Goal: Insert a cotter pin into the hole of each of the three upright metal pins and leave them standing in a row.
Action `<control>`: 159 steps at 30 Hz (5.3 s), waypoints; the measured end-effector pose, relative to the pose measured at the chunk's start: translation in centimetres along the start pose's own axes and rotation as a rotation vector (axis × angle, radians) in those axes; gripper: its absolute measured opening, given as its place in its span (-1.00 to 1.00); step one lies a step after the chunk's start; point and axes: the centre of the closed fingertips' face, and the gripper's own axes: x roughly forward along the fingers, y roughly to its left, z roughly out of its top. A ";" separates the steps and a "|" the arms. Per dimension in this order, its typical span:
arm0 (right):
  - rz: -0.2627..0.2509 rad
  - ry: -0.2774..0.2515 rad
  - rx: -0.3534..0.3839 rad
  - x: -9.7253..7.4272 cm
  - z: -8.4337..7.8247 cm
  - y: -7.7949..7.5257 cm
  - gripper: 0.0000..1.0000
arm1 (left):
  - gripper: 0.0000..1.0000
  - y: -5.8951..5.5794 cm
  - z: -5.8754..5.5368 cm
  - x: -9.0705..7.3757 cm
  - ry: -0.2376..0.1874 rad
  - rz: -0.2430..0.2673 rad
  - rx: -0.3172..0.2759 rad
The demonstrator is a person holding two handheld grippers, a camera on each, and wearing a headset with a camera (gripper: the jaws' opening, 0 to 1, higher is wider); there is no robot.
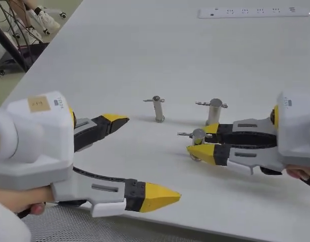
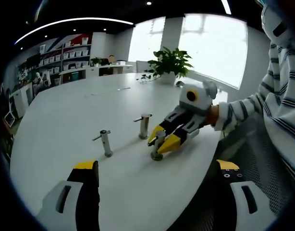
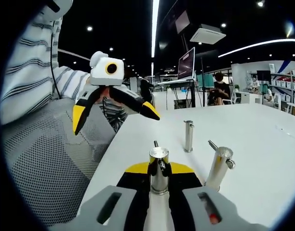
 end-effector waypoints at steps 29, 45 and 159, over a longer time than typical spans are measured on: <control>-0.049 -0.002 -0.022 -11.0 1.5 -4.0 -0.84 | 0.97 1.2 -0.4 -0.9 0.015 0.040 -0.053; -0.111 0.004 0.004 -12.0 -1.0 -7.8 -0.84 | 0.97 1.0 -1.6 -1.2 0.049 0.050 -0.094; -0.800 0.047 0.537 -16.3 5.6 2.6 0.91 | 0.90 2.2 -0.3 -6.6 0.007 0.030 -0.198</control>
